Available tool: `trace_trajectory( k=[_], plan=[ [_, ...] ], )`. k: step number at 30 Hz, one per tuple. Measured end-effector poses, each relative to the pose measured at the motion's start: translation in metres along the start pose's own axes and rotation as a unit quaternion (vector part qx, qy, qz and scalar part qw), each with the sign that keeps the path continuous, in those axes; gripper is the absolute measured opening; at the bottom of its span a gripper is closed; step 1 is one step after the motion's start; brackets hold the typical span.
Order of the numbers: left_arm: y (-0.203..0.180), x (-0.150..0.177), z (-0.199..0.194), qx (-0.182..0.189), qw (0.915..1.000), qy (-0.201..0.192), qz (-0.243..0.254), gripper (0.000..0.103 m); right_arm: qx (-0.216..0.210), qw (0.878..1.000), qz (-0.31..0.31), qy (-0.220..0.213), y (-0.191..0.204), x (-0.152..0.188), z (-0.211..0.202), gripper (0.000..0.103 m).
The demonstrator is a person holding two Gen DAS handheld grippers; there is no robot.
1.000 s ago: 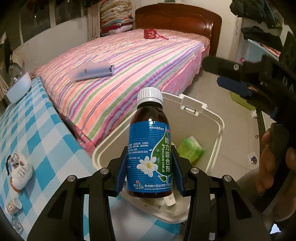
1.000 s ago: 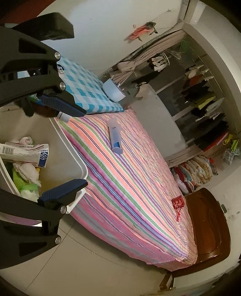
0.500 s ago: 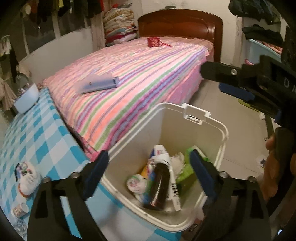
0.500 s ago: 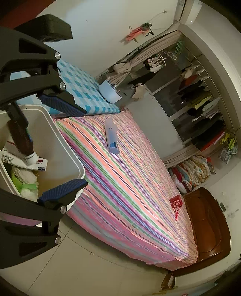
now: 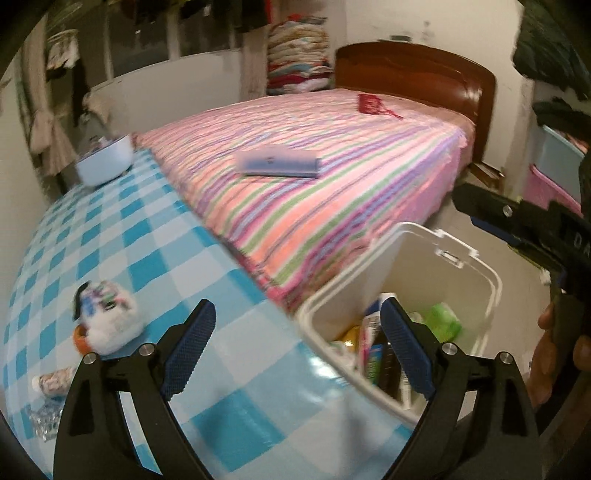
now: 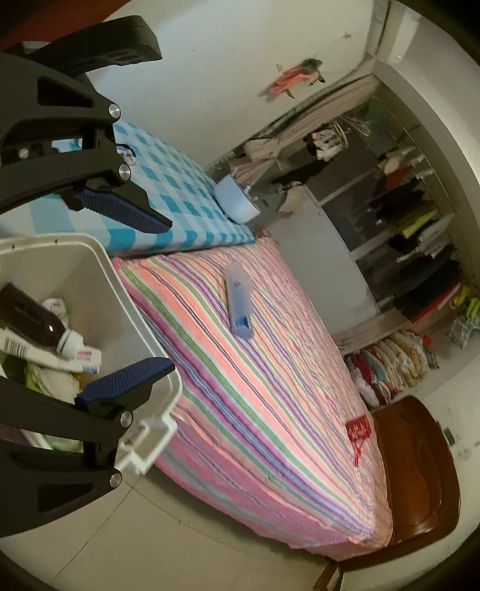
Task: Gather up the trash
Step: 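Move both tools back to the table toward the blister pack and white toy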
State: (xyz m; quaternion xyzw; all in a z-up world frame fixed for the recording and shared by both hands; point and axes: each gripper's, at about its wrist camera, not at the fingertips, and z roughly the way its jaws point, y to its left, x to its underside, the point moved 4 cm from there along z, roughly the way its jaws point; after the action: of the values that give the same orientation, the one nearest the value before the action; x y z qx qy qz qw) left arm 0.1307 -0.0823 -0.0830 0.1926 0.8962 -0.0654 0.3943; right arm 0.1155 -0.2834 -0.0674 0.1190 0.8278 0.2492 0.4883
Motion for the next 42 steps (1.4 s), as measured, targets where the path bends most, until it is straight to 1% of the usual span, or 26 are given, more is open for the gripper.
trace_trajectory(
  k=[6, 11, 16, 18, 24, 26, 28, 30, 34, 38, 40, 42],
  plan=[
    [0.056, 0.013, -0.014, -0.034, 0.9983, -0.003, -0.049, 0.089, -0.021, 0.999, -0.021, 0.022, 0.03, 0.011, 0.02, 0.068],
    [0.107, 0.027, -0.028, -0.056, 0.993, 0.001, -0.104, 0.089, -0.043, 0.997, -0.039, 0.045, 0.062, 0.025, 0.039, 0.068],
    [0.161, 0.049, -0.042, -0.074, 0.9813, 0.007, -0.178, 0.089, -0.064, 0.994, -0.058, 0.065, 0.093, 0.04, 0.055, 0.068],
    [0.178, 0.057, -0.051, -0.083, 0.9769, 0.004, -0.197, 0.089, -0.071, 0.993, -0.065, 0.073, 0.104, 0.046, 0.062, 0.068],
    [0.228, 0.079, -0.084, -0.122, 0.9645, -0.002, -0.234, 0.089, -0.095, 0.987, -0.081, 0.101, 0.135, 0.063, 0.082, 0.068],
    [0.246, 0.091, -0.097, -0.138, 0.9587, -0.003, -0.249, 0.089, -0.098, 0.986, -0.085, 0.106, 0.143, 0.068, 0.087, 0.068],
    [0.262, 0.109, -0.105, -0.143, 0.9533, 0.006, -0.266, 0.089, -0.101, 0.985, -0.09, 0.111, 0.15, 0.073, 0.091, 0.068],
    [0.275, 0.125, -0.11, -0.143, 0.9475, 0.015, -0.286, 0.089, -0.103, 0.984, -0.093, 0.114, 0.154, 0.076, 0.094, 0.068],
    [0.288, 0.152, -0.108, -0.13, 0.937, 0.03, -0.323, 0.089, -0.111, 0.982, -0.097, 0.121, 0.164, 0.083, 0.1, 0.068],
    [0.291, 0.16, -0.097, -0.138, 0.936, 0.053, -0.32, 0.088, -0.122, 0.978, -0.104, 0.131, 0.177, 0.091, 0.108, 0.068],
    [0.29, 0.161, -0.089, -0.132, 0.9362, 0.065, -0.319, 0.087, -0.126, 0.977, -0.107, 0.135, 0.182, 0.093, 0.111, 0.068],
    [0.289, 0.159, -0.084, -0.122, 0.9363, 0.07, -0.322, 0.079, -0.129, 0.977, -0.107, 0.134, 0.185, 0.093, 0.112, 0.068]
  ],
)
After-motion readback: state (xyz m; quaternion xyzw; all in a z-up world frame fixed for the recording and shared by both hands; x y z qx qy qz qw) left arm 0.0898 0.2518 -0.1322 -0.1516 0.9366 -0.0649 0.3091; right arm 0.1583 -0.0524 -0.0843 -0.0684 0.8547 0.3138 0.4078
